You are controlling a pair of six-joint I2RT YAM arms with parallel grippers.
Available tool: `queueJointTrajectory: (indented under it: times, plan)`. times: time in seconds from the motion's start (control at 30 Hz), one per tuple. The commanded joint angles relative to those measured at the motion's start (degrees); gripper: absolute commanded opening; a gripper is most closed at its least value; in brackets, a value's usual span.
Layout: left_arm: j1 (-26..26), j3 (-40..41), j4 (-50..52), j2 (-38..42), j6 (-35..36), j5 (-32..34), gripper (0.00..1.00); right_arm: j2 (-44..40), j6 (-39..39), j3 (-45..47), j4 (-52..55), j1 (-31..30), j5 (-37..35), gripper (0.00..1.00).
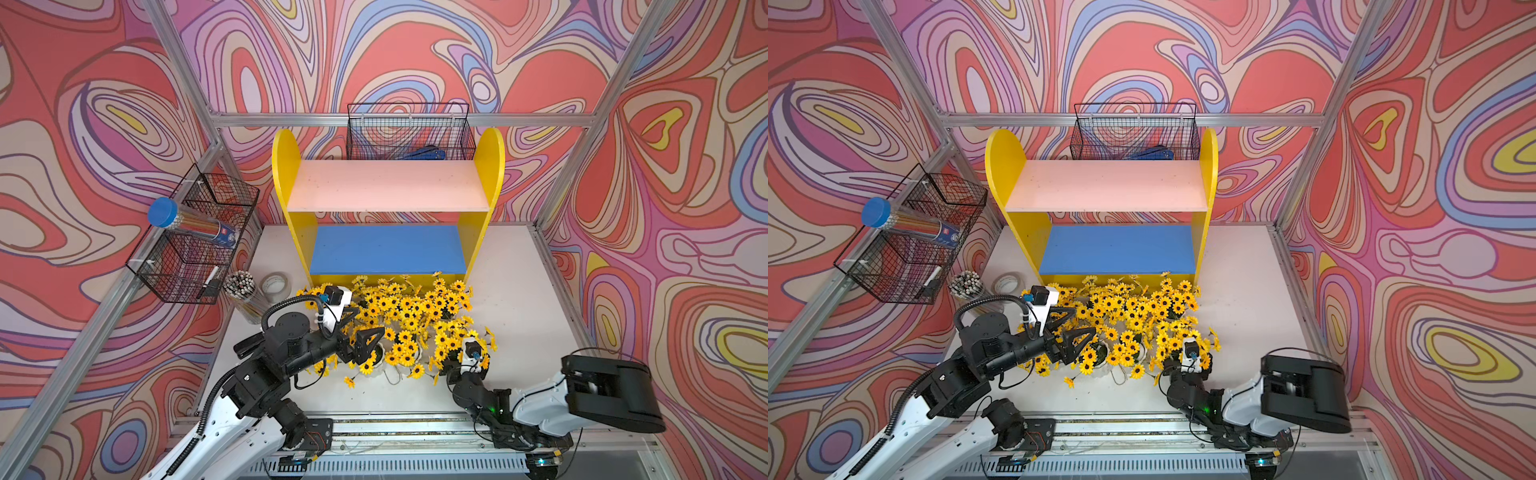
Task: Take the sunflower pots off the shelves
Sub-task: Place the sunflower pot at the center of the board.
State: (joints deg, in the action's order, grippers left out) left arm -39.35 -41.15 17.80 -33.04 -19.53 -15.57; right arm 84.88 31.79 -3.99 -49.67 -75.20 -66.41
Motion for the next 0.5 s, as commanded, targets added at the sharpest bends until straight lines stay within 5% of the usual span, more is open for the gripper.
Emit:
queueJointTrajectory:
  times: [0.0,0.13,0.27,0.37,0.47]
  plan:
    - [-0.2,-0.4,-0.2,0.9,1.1,0.9,1.00,13.3,4.9,0.1,-12.0,-0.5,2.2,0.00]
    - [-0.2,-1.2,0.6,1.6,1.4,1.6,1.00,29.5,-1.6,-0.4,-33.7,-1.0,4.4,0.00]
    - [-0.2,-1.2,1.6,2.1,1.5,2.0,1.00,28.3,-1.4,1.2,-34.7,-2.3,3.9,0.00]
    - [-0.2,-0.8,1.8,1.9,1.5,2.0,1.00,20.8,-4.6,0.4,-26.4,-3.4,3.0,0.00]
    - [-0.2,-0.9,2.1,1.3,1.5,1.7,1.00,10.2,1.1,-3.2,-3.5,-3.4,4.0,0.18]
